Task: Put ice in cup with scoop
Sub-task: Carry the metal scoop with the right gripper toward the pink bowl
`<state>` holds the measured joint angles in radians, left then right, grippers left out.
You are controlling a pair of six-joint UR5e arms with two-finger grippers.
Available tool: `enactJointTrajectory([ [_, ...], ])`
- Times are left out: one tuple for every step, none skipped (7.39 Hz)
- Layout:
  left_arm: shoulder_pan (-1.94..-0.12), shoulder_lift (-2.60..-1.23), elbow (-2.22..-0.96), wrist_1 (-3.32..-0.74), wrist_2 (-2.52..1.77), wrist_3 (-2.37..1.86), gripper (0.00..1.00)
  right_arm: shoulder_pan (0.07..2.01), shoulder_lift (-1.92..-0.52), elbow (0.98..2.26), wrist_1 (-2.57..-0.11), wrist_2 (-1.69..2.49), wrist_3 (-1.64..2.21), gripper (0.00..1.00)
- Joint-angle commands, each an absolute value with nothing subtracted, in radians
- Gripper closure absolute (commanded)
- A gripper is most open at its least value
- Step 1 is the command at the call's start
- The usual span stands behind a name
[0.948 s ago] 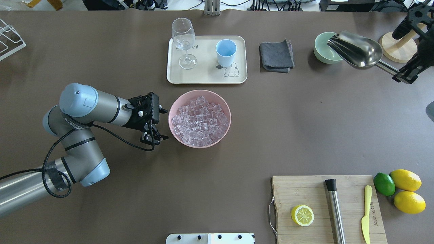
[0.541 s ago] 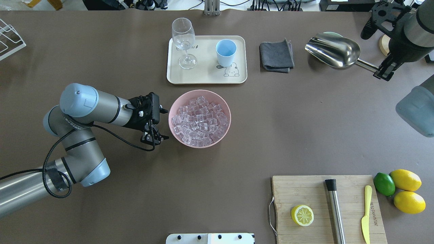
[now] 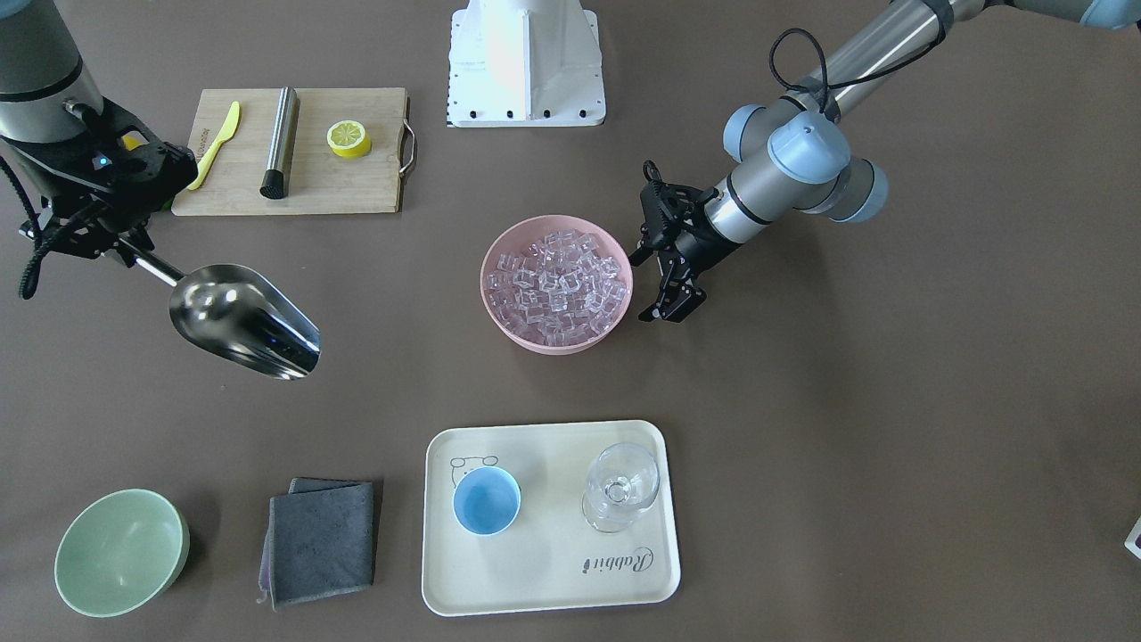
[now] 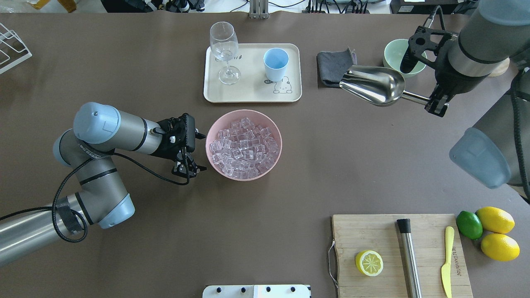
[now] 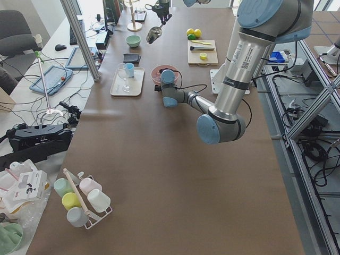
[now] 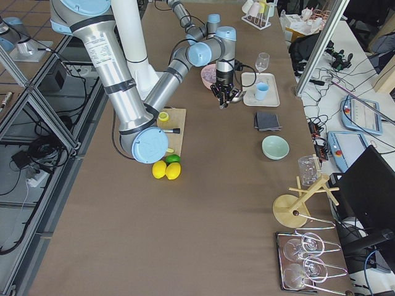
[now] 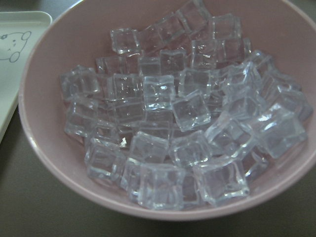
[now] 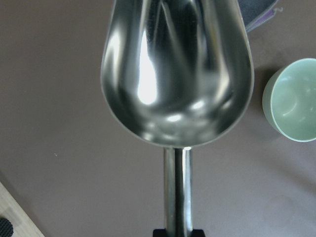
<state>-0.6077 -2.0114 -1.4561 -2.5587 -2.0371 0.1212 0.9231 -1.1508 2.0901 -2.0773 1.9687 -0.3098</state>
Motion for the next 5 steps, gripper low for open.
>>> enactJointTrajectory([
  [-0.607,-2.011,-1.456,-2.559,-2.037,0.121,0.02,0.849,-1.042,2.069,-2.193,1.967,-0.322,1.0],
  [-0.607,-2.011,-1.456,-2.559,-2.037,0.121,0.02,0.812,-1.022,2.065,-2.227,1.957,-0.322,1.0],
  [-0.609,-2.011,-1.456,-2.559,-2.037,0.121,0.02,0.777,-1.016,2.063,-2.232,1.941,-0.322,1.0],
  [-0.607,-2.01,-1.456,-2.559,-2.037,0.121,0.02,0.744,-1.0,2.06,-2.256,1.921,-0.322,1.0],
  [-0.607,-2.01,-1.456,-2.559,-2.037,0.123,0.02,0.736,-0.974,2.063,-2.296,1.914,-0.325,1.0],
])
